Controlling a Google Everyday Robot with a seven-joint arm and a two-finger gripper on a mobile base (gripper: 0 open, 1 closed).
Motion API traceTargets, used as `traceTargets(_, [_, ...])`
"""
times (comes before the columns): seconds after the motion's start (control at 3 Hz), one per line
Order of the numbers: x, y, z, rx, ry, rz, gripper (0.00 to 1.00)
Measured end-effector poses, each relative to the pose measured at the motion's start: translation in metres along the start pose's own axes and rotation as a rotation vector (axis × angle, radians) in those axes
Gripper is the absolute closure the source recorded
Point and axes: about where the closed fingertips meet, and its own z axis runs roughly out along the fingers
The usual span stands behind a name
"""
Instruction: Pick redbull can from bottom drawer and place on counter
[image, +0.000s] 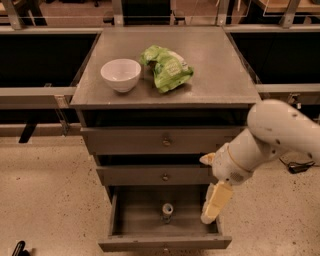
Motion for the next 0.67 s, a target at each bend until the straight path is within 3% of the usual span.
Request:
traceTargets(0.33, [0.014, 0.020, 0.055, 0.011, -0.163, -0.017, 0.00])
traceTargets(0.67, [0.014, -0.004, 0.062, 0.119, -0.241, -0.053, 0.00])
